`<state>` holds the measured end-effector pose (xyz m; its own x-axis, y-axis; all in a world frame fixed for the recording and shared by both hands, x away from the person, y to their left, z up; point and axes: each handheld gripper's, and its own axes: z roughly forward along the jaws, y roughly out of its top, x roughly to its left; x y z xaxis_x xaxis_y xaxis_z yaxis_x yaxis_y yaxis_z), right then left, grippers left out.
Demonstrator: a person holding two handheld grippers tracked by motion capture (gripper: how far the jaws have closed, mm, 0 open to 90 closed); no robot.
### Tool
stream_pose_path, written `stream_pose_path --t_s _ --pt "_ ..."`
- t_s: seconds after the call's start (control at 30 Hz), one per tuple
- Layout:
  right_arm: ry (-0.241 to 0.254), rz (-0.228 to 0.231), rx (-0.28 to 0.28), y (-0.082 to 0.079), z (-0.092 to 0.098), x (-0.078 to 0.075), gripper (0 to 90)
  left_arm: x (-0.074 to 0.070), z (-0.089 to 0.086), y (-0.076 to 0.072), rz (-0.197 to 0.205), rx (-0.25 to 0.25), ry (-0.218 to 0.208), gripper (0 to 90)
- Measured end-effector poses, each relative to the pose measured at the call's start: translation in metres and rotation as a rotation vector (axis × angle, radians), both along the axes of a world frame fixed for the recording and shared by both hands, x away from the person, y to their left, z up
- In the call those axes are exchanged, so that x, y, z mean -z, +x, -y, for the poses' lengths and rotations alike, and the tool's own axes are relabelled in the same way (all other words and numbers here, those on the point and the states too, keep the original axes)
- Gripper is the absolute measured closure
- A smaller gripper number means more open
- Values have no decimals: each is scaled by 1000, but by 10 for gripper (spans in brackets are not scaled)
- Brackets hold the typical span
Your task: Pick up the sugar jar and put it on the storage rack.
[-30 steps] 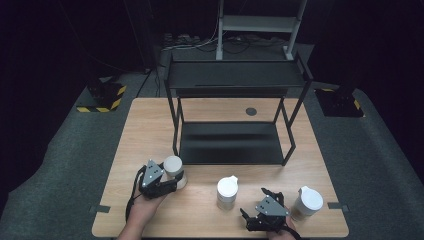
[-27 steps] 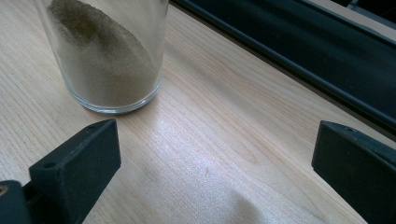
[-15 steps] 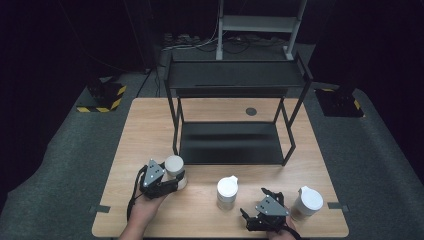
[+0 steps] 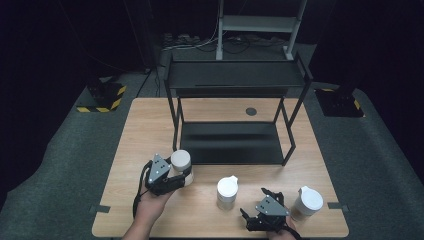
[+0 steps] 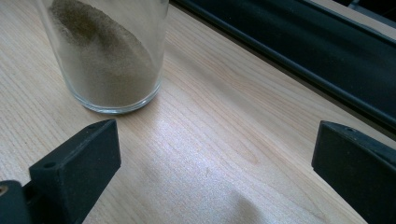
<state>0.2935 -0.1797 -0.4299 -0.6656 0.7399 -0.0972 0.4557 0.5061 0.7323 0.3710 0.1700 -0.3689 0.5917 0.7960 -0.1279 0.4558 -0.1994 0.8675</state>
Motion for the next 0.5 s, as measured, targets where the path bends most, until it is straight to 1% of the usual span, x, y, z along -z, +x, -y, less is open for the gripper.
stream_pose_path --t_s 0.23,0.5 --pt "3 0 -1 0 0 0 5 -7 10 5 11 1 8 344" --pt "3 -1 -2 0 0 0 5 -11 19 13 5 -3 9 344"
